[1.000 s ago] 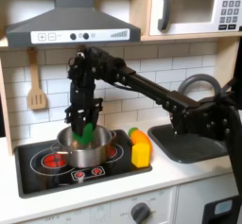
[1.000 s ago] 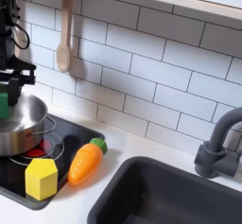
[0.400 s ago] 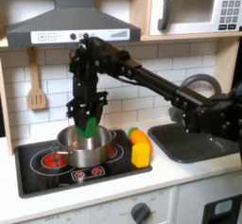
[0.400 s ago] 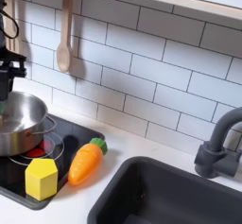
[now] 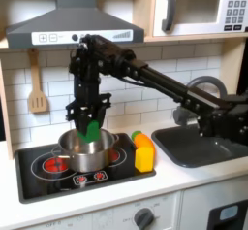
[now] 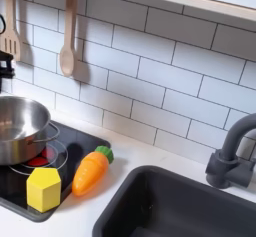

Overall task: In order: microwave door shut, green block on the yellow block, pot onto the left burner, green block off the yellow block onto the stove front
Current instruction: 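Take the green block out of the pot and put it on the yellow block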

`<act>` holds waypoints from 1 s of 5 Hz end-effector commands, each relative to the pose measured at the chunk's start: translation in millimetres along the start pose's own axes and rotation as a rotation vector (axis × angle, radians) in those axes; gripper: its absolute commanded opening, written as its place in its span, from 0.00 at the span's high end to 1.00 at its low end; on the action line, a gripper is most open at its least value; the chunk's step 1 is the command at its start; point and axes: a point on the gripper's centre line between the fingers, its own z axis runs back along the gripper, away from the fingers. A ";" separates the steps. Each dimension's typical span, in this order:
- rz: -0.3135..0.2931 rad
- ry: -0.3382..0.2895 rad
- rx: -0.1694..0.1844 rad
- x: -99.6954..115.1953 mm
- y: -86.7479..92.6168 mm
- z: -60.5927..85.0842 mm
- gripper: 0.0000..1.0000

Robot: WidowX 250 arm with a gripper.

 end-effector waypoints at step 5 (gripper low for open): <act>-0.209 -0.022 -0.067 -64.0 5.2 26.1 1.00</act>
